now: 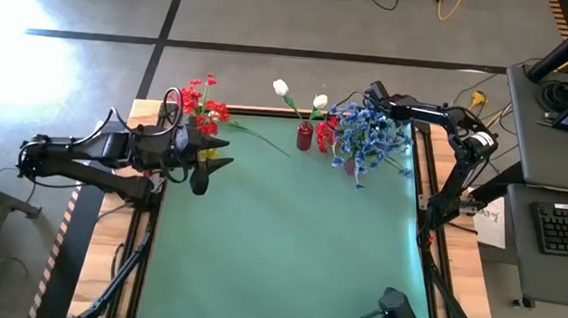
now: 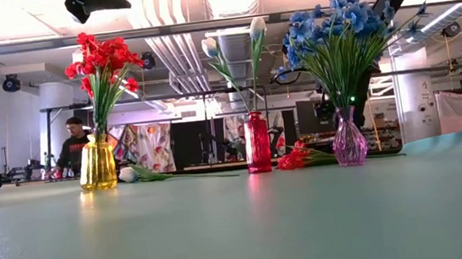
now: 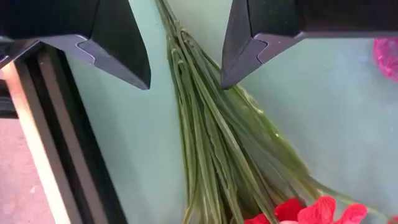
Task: Sort flowers into vase by color
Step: Put the red flower into the yellow vase
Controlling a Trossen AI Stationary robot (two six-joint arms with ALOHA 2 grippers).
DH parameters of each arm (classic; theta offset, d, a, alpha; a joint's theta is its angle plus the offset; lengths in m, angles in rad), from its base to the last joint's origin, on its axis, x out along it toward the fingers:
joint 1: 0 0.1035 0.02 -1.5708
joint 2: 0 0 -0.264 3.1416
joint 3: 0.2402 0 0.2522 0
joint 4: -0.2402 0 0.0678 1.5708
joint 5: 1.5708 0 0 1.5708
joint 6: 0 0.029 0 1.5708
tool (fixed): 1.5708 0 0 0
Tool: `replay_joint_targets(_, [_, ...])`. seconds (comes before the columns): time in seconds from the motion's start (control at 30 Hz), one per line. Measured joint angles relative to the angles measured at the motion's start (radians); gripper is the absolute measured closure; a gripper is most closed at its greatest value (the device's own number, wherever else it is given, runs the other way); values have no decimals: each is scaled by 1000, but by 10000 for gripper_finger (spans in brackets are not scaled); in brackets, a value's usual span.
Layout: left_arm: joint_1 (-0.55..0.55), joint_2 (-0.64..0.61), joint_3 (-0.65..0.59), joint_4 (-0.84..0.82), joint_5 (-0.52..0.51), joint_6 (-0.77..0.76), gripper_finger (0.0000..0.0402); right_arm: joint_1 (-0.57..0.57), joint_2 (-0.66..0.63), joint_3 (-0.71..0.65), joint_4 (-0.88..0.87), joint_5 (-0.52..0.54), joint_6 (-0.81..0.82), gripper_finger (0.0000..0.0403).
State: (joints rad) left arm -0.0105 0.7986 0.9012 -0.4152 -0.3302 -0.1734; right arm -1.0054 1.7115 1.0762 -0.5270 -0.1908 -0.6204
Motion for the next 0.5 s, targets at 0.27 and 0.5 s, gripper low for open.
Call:
replay_joint_targets(0.27, [0, 0, 0, -11, 0, 0, 194, 5, 0, -1, 18, 1, 4, 212])
replay_joint_targets(0.5, [0, 0, 0, -14, 0, 0, 194, 6, 0, -1, 57, 42, 20, 164])
